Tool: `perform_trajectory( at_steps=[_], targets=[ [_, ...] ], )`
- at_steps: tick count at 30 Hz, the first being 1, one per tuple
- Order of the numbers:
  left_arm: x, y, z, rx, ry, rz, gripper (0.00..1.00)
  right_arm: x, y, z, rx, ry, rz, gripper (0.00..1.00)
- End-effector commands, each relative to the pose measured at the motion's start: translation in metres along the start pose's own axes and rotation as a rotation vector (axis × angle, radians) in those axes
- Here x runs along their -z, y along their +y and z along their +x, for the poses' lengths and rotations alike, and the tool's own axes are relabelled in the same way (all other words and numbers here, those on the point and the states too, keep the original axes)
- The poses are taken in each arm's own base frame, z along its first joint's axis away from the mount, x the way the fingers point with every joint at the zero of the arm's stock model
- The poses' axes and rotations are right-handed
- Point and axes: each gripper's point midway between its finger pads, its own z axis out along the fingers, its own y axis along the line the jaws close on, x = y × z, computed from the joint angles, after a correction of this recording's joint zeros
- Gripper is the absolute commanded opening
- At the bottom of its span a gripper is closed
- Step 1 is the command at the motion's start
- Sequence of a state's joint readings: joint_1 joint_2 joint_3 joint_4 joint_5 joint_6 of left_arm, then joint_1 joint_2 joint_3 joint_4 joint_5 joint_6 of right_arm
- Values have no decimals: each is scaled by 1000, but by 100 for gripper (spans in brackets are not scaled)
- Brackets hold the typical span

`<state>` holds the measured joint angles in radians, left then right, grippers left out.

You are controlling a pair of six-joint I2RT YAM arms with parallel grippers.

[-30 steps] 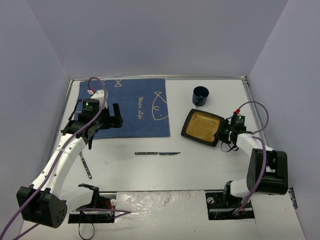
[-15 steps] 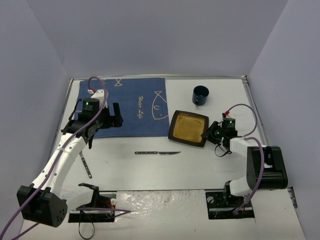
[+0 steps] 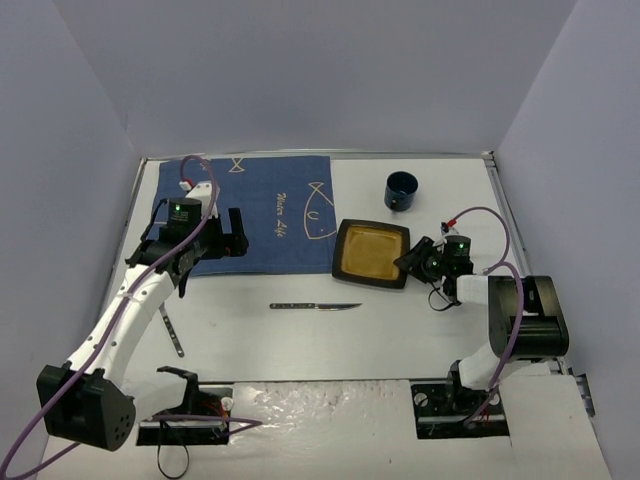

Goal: Set the dinner table for one person

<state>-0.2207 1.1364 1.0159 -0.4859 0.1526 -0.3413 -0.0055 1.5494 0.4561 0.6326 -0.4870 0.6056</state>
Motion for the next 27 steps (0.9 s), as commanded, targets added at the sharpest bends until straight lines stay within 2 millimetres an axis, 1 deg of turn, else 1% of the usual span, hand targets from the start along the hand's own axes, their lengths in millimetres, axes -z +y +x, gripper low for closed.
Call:
perform_trajectory(
  at_steps=[1,3,7,8,11,13,16,20,23,25,27],
  targets=[
    [0,-19,-21,-8,-73,86,97,-5,-17,8,-9,27,29,33],
    [-1,-24,-21,3,-68,110,97,-7,-20,10,-13,35,35,28],
    [-3,-44,-17,47,-51,212,97,-8,-23,8,-30,37,28,4],
    [-4,-51,-17,57,-48,240,97,-7,-23,6,-36,33,21,0],
    [-7,-68,-18,89,-40,306,97,-2,-16,-2,-47,20,-15,0],
    [-10,-84,-20,95,-45,354,97,3,-10,-9,-63,12,-52,0],
    [-23,-103,-16,116,-26,398,97,12,3,-22,-80,-16,-115,0],
    [-39,-135,-14,132,-14,480,97,26,26,-37,-70,-42,-199,0],
    [-52,-150,-8,153,16,506,97,35,41,-48,-70,-65,-241,0],
    [-56,-157,-10,154,11,522,97,40,47,-54,-68,-75,-263,0],
    [-61,-162,-7,159,24,536,97,45,55,-58,-69,-80,-297,0]
  ],
)
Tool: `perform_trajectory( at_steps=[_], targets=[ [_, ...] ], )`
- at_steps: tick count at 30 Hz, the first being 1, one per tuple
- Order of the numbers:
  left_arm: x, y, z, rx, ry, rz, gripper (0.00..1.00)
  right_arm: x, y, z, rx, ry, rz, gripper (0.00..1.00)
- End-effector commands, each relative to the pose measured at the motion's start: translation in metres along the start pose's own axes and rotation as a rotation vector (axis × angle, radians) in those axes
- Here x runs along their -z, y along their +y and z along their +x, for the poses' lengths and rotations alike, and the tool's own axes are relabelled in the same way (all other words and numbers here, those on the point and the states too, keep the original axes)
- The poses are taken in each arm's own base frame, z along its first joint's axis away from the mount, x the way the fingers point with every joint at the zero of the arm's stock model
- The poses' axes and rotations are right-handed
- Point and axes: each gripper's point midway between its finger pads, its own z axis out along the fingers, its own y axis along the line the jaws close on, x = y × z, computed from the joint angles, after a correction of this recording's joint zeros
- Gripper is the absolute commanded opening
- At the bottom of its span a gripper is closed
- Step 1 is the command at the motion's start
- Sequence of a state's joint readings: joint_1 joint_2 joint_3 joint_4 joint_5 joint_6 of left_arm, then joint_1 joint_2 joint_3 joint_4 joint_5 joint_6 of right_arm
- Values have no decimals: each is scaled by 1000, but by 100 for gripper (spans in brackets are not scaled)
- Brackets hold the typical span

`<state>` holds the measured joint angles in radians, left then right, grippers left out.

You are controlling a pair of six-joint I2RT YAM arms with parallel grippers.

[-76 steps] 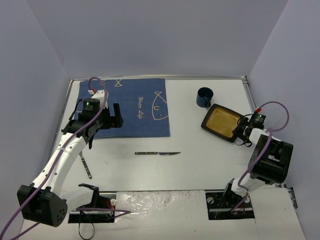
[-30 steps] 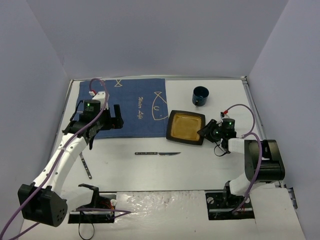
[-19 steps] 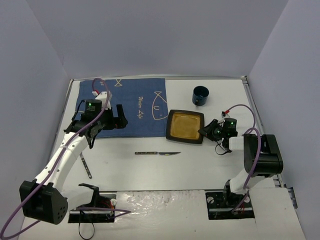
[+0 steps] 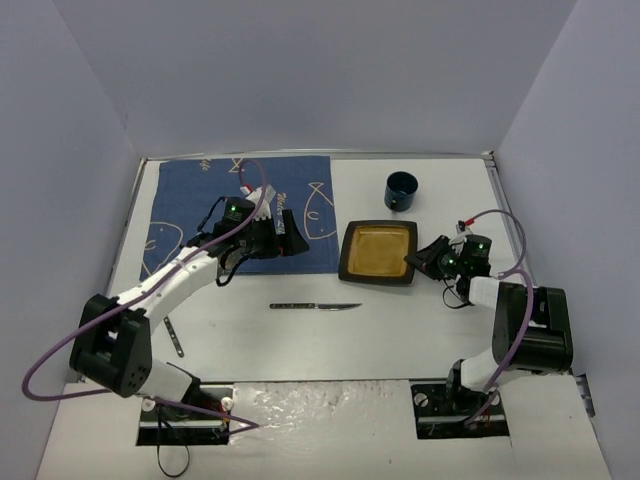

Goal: Set the dinner table for one person

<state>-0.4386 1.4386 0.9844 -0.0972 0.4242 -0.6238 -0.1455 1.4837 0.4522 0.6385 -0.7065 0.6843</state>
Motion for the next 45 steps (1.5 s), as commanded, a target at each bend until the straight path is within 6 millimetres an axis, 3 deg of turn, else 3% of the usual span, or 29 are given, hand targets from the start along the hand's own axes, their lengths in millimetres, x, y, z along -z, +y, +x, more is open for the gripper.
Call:
perform_trajectory(
  at_steps=[1,20,25,32,45],
  targets=[
    [-1,-41,-39,-8,-122,138,97,13,50,-28,51,-53,-171,0],
    [-32,-55,-36,47,-93,224,97,53,132,-53,-20,-166,-551,0],
    [-34,-77,-50,93,-107,314,97,63,150,-52,-17,-158,-620,0],
    [-38,-107,-71,146,-125,464,97,71,166,-52,-9,-154,-668,0],
    [-52,-126,-87,214,-87,546,90,79,188,-44,25,-127,-740,0]
  ],
)
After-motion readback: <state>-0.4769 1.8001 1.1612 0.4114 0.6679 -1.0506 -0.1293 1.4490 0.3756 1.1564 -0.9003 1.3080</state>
